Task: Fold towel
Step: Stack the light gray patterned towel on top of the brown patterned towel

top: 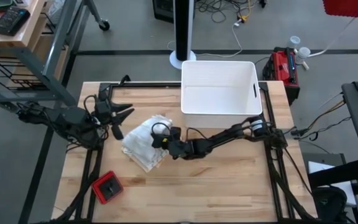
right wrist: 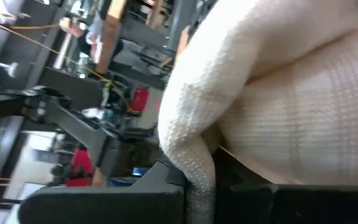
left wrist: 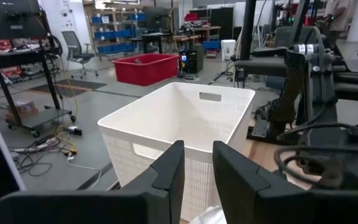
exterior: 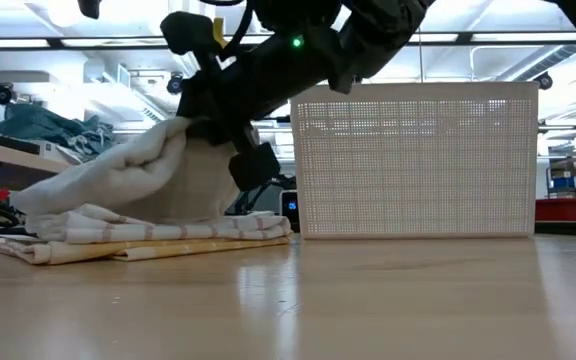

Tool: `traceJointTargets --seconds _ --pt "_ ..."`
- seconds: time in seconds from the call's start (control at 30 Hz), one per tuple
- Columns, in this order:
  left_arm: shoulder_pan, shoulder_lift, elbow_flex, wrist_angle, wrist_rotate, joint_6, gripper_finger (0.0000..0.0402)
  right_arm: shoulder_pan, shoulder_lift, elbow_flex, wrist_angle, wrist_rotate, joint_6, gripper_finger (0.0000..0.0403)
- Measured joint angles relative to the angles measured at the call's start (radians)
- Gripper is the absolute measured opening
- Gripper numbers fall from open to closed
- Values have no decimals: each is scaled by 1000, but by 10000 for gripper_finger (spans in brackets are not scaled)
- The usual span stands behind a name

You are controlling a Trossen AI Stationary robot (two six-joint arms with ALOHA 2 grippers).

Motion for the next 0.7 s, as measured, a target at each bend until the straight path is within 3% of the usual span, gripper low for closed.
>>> traceJointTargets --seconds 0.43,0.7 --pt "0 16 0 0 0 16 75 37 -3 -2 -204 -26 -6 18" --pt "0 47 0 0 0 17 75 37 -5 -2 -227 -131 -153 129"
